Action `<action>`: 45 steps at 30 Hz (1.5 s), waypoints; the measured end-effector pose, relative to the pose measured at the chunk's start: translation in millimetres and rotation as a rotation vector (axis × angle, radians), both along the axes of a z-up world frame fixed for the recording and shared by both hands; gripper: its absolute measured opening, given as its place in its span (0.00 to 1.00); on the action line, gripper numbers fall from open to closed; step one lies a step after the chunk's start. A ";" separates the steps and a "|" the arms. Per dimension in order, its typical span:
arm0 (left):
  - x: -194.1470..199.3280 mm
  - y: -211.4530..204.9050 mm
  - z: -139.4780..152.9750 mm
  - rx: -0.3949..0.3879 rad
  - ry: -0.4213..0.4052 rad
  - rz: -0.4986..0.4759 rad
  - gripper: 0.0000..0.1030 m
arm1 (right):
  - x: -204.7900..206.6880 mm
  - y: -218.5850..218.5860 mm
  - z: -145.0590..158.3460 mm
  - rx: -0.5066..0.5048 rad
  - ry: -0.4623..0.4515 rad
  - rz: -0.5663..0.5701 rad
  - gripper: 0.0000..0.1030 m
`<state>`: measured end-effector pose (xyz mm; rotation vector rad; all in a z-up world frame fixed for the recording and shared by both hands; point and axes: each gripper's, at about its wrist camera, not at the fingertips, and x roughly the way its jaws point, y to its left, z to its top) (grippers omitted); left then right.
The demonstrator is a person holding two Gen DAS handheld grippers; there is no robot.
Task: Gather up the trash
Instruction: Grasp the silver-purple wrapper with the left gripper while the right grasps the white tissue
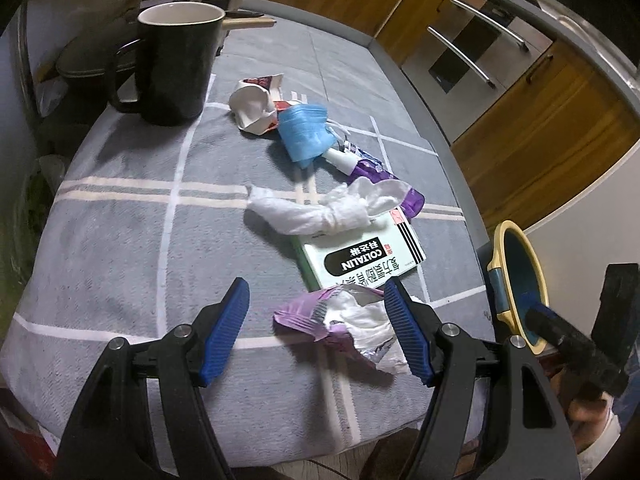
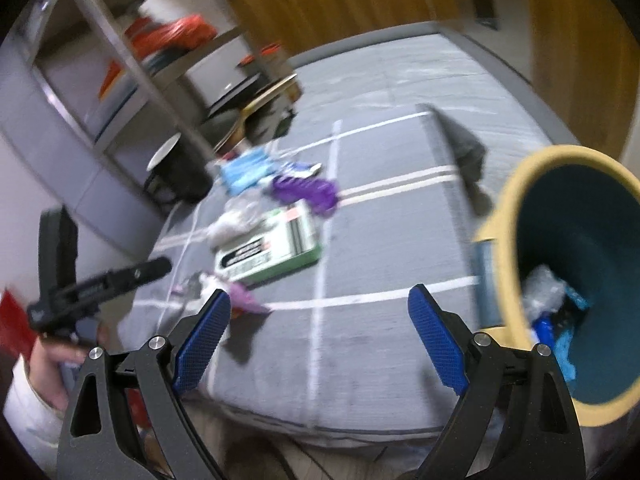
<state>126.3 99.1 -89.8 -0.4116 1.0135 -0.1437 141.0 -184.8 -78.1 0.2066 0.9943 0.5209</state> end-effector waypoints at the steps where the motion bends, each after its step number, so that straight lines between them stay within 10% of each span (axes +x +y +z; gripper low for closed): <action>1: -0.5 1.0 -0.6 -0.005 0.002 0.001 0.66 | -1.4 11.5 -0.4 -0.005 -0.003 0.032 0.86; 14: -6.8 23.7 -6.8 -0.061 0.008 0.028 0.60 | -12.0 111.6 -3.5 -0.159 -0.093 0.301 0.64; 22: -6.8 21.0 -4.8 -0.065 0.000 0.008 0.60 | -5.0 129.2 -16.4 -0.186 -0.079 0.346 0.18; 45: -4.6 -39.9 -0.7 0.106 -0.038 -0.261 0.65 | 15.6 34.5 11.5 0.172 -0.019 0.055 0.11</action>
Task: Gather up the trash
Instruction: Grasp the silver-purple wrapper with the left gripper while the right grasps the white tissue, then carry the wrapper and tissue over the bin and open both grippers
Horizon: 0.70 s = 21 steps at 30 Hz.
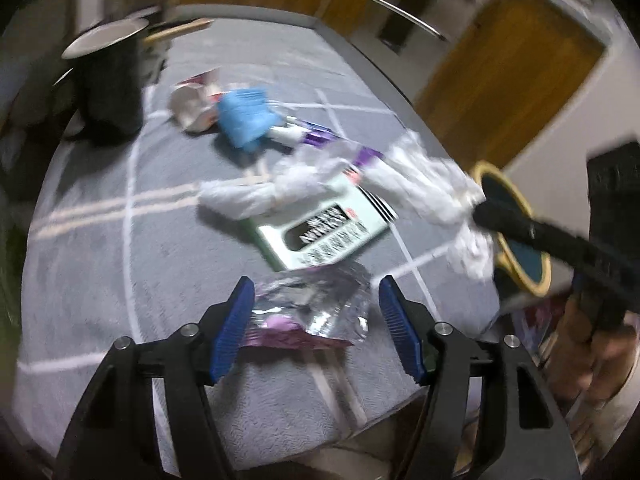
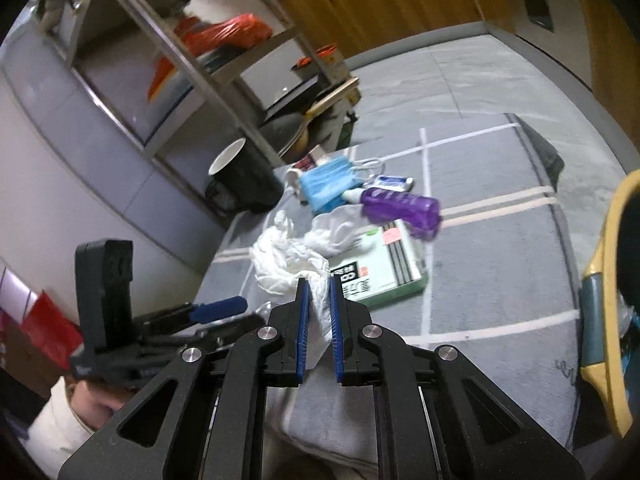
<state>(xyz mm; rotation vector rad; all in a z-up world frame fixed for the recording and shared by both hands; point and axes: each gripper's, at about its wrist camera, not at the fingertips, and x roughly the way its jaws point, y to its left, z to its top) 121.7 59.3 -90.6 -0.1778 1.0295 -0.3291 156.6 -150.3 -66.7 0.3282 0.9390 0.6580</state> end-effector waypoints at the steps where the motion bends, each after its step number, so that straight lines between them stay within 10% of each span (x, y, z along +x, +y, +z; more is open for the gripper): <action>1: -0.7 -5.1 -0.3 0.028 -0.003 -0.025 0.66 | 0.3 -2.2 -0.2 -0.002 0.001 -0.005 0.11; 12: -4.6 -44.8 -23.3 0.288 -0.007 -0.185 0.66 | 3.1 -20.7 -6.6 -0.012 0.023 -0.041 0.11; 21: 7.9 -37.8 -26.4 0.219 0.044 -0.147 0.03 | 3.9 -27.7 -7.7 -0.013 0.025 -0.053 0.11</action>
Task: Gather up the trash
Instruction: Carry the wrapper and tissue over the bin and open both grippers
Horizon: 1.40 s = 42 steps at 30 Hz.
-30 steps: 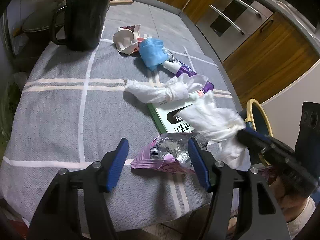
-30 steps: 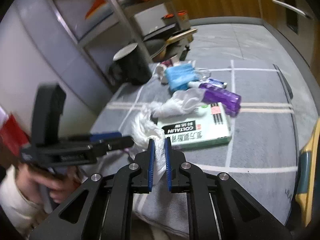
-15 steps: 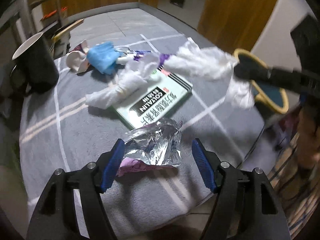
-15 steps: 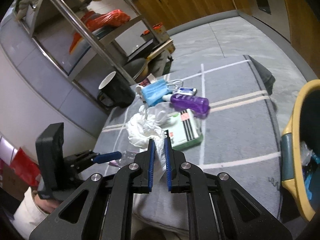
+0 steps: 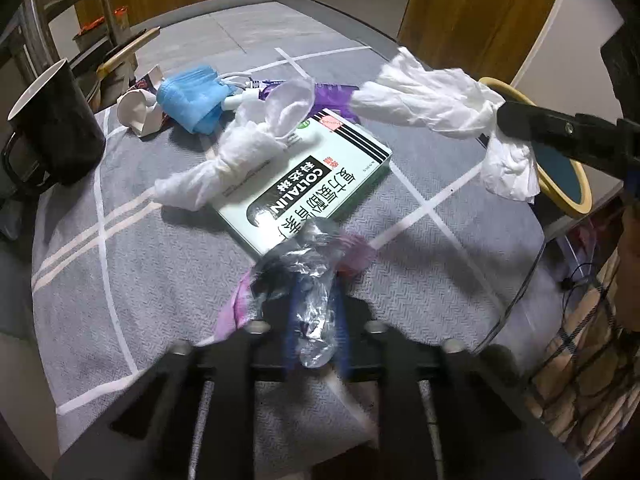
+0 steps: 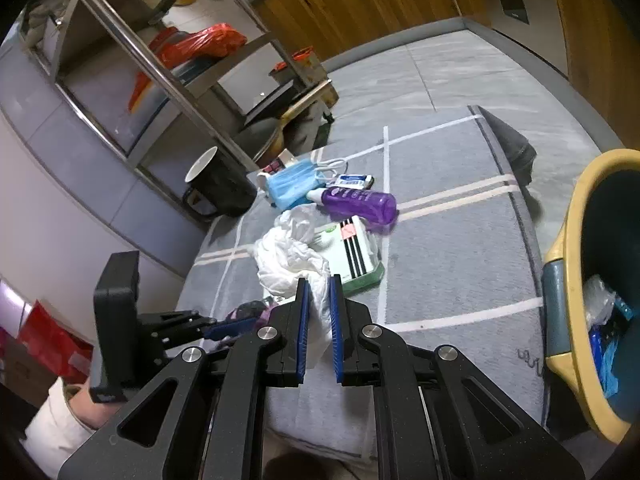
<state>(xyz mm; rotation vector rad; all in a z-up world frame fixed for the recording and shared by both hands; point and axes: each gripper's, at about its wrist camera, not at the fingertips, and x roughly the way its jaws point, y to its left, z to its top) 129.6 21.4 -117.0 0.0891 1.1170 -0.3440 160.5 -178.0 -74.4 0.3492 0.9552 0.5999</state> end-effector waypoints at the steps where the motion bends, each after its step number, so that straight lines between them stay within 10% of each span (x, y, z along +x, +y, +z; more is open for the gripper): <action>1: 0.3 0.0 0.1 -0.003 0.003 -0.003 0.02 | 0.0 -2.1 0.2 0.002 0.000 -0.004 0.11; 18: 7.1 -4.9 56.5 -0.238 -0.104 0.064 0.00 | -5.4 -49.5 19.8 0.034 -0.053 -0.096 0.11; 42: 42.1 -192.6 84.5 -0.415 -0.099 -0.118 0.00 | -46.2 -222.3 10.7 0.020 -0.063 -0.397 0.11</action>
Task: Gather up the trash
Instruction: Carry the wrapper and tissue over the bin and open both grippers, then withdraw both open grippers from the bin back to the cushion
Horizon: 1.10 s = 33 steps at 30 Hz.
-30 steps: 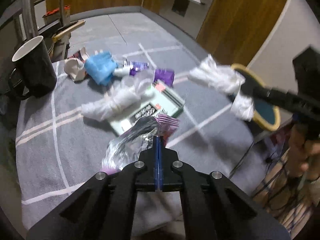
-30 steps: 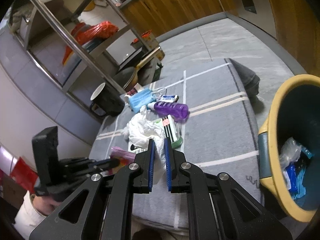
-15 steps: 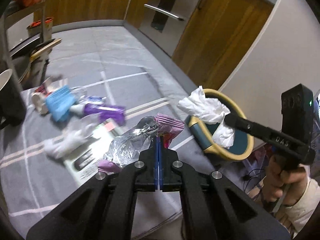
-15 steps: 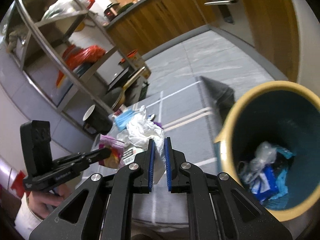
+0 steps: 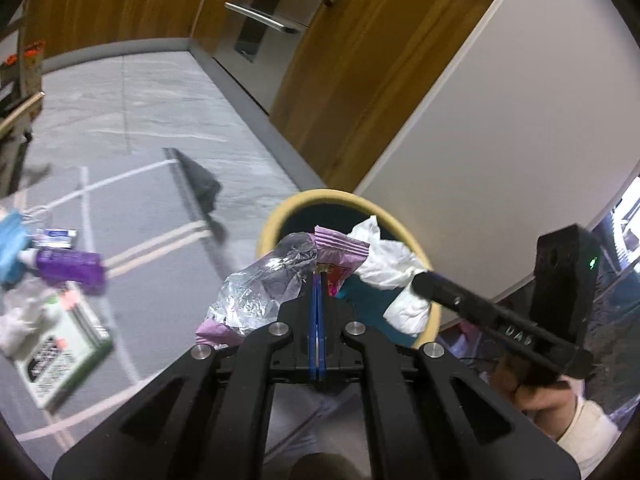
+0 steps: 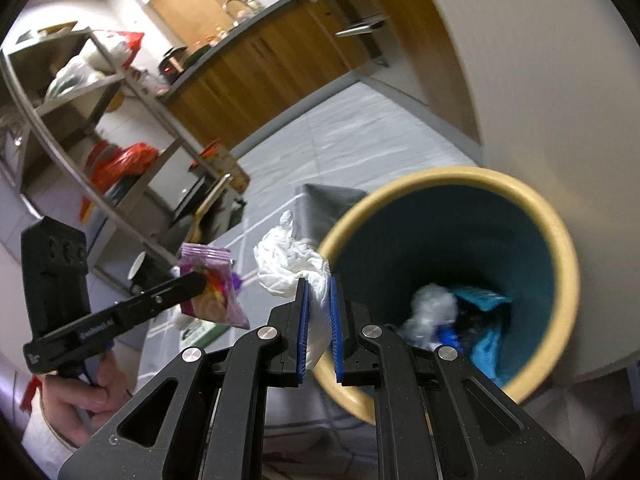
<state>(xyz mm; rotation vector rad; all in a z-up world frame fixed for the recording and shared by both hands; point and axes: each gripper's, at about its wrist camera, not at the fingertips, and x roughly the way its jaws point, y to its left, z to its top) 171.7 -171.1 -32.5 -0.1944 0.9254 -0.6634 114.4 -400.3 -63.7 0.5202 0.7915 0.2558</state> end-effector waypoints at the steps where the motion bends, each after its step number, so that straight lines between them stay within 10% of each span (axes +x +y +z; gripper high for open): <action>1: 1.6 -6.0 -1.5 -0.005 0.005 -0.002 0.00 | -2.4 -5.7 -2.0 -0.001 0.004 -0.008 0.11; 20: 16.0 -64.5 -31.0 -0.024 0.081 -0.038 0.00 | -6.6 -33.6 -24.7 -0.037 0.070 -0.052 0.11; 29: 16.5 -45.7 -32.6 -0.026 0.096 -0.002 0.36 | 2.8 -25.3 -28.0 -0.056 0.097 -0.055 0.22; 33: 16.3 -35.7 -30.0 -0.020 0.079 0.003 0.51 | 1.7 -26.0 -27.9 -0.055 0.098 -0.069 0.42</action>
